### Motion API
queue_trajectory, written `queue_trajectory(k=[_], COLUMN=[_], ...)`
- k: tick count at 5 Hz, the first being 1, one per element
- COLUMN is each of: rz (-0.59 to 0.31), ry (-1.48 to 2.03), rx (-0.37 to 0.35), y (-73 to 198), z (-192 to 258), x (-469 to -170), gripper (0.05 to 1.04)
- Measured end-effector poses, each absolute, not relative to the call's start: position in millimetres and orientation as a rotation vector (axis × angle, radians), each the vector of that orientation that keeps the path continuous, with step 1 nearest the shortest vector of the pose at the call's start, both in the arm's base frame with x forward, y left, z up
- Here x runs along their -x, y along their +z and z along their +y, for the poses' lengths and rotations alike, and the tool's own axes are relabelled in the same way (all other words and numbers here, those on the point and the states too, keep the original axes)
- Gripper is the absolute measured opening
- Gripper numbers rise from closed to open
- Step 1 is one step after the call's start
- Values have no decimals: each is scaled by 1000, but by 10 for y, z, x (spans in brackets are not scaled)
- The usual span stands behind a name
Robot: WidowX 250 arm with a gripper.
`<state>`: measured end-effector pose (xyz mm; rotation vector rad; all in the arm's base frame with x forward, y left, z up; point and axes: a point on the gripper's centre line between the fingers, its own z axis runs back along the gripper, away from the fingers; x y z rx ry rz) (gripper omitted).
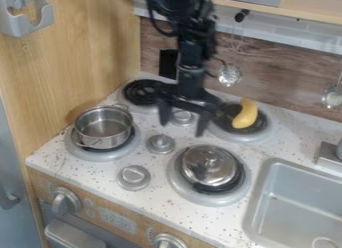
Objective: Took the silver pot and put it on the middle of the stove.
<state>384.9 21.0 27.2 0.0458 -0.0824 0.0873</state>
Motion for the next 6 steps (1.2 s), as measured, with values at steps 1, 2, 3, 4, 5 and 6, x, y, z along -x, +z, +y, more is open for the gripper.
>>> queue_trajectory(k=[1,2,3,4,5,6], rz=[-76,-55,-5,34,66,64], ry=[160,216,264,323,342,345], rx=[-84,-126,-157,-162,-169,-168], y=[246,169,4,-101,-200,-215], z=[460,649,762,950,989,996], x=[-3874,-3891,-3904,-3909,-3926,-3970], gripper=[998,998,998,998,998,958])
